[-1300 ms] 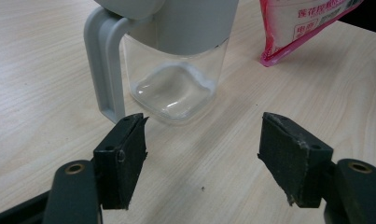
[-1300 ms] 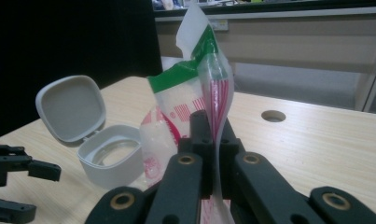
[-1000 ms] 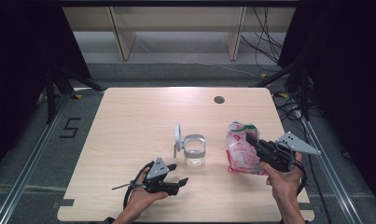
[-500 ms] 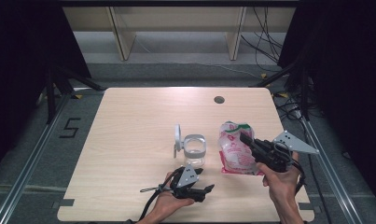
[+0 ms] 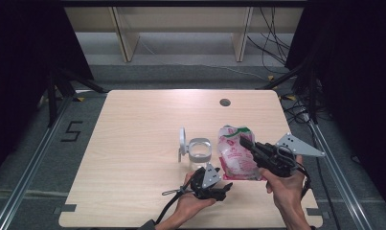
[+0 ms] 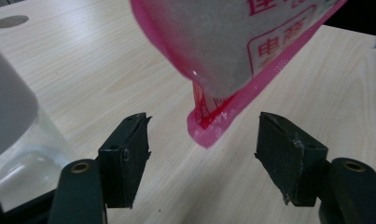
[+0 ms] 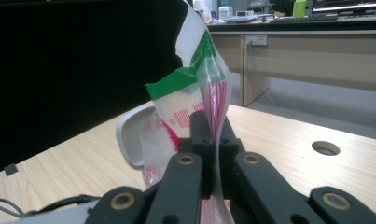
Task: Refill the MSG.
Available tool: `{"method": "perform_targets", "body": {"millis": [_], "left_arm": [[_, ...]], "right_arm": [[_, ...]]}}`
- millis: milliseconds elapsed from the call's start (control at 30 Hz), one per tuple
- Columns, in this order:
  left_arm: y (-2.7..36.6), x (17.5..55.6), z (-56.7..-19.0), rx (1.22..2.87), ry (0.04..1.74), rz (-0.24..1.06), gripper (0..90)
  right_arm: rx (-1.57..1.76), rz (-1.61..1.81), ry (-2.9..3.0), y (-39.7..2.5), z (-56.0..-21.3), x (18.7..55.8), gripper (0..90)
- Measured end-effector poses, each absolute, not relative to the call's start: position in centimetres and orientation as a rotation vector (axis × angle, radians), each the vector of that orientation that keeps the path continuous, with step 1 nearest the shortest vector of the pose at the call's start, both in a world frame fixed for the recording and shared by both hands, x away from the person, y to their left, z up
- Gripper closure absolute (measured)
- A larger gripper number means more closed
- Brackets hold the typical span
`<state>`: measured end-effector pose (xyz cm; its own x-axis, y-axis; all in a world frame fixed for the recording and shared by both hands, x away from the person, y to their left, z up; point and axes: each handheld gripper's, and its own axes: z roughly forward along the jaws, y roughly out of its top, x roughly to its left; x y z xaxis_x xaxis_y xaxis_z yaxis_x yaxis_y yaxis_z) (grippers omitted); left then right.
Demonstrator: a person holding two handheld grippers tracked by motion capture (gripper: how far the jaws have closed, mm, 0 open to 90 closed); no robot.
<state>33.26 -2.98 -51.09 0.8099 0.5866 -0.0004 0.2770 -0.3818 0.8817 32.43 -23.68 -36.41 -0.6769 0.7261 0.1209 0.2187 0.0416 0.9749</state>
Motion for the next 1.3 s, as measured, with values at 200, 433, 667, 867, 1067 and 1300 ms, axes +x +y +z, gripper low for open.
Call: {"method": "perform_targets", "body": {"millis": [200, 433, 667, 867, 1067, 1300], "left_arm": [[-3.3, 33.1, -51.1, 1.946, 0.620, 0.410, 52.5], [-3.1, 33.0, -50.9, 1.907, 0.626, 0.457, 70.1], [-3.5, 32.9, -51.0, 1.884, 0.636, 0.446, 73.1], [-3.5, 32.8, -51.0, 1.837, 0.673, 0.388, 73.8], [-3.7, 32.4, -50.9, 1.790, 0.692, 0.376, 74.2], [-3.8, 32.1, -51.2, 1.753, 0.728, 0.330, 74.4]], "right_arm": [[0.949, 1.672, 1.921, -23.2, -36.1, 32.3, 90.0], [0.956, 1.689, 1.923, -22.8, -36.2, 32.6, 90.0], [0.933, 1.647, 1.914, -22.8, -36.0, 33.0, 90.0], [0.940, 1.651, 1.945, -22.6, -35.8, 33.5, 90.0], [0.903, 1.606, 1.990, -22.0, -35.0, 33.7, 90.0], [0.897, 1.558, 2.043, -21.2, -34.5, 34.2, 90.0]]}}
